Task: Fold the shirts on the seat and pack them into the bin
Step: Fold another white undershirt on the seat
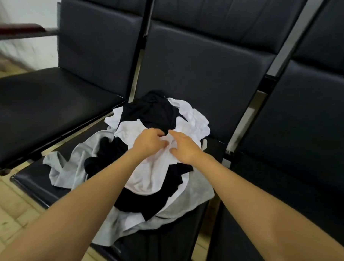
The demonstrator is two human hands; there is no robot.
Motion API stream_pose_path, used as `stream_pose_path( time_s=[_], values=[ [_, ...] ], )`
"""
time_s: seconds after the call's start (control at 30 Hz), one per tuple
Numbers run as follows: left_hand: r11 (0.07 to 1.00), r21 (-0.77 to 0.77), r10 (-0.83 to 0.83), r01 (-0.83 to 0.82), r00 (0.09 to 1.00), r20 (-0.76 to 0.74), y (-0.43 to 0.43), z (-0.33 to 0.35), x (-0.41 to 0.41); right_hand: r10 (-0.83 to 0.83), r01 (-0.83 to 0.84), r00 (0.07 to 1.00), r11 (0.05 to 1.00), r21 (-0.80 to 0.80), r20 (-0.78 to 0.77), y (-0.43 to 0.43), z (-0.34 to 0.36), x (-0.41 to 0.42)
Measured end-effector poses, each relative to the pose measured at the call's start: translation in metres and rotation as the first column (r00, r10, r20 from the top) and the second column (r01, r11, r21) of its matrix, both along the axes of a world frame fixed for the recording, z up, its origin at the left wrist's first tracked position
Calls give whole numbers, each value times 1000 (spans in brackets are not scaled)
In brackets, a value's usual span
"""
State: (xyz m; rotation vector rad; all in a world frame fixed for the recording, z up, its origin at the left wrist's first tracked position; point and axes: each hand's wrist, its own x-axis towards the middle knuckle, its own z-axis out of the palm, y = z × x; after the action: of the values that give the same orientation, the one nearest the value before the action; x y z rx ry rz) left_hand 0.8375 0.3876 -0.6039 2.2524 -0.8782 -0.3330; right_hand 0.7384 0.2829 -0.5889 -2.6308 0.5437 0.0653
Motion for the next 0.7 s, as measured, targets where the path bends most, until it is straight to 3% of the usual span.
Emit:
stream_pose_path(
  time_s=[0.07,0.17,0.23,0.33,0.4,0.53,0.6,0.7],
  values=[
    [1000,-7,15,-14,991,133,4,-4,0,7,-9,999,999,35,50,0,-12,-4],
    [983,-170,-13,68,951,308,8,-6,-13,-67,29,963,989,146,261,1,-19,-24],
    [949,-240,-125,206,942,313,13,4,-34,-77,9,943,979,206,323,1,-15,-41],
    [903,-197,-340,383,915,217,23,24,-72,-34,-31,935,984,178,352,-8,-2,-70],
    [896,-146,-390,420,900,195,30,32,-97,23,-38,937,999,37,347,-19,9,-94],
    [918,11,-388,397,891,235,33,39,-145,89,-36,985,944,-327,148,-38,21,-169],
    [910,174,-412,378,875,253,27,36,-168,69,-16,991,915,-404,117,-41,26,-212],
    [875,395,-442,280,795,416,13,31,-204,16,50,992,869,-493,128,-46,30,-272]
  ],
)
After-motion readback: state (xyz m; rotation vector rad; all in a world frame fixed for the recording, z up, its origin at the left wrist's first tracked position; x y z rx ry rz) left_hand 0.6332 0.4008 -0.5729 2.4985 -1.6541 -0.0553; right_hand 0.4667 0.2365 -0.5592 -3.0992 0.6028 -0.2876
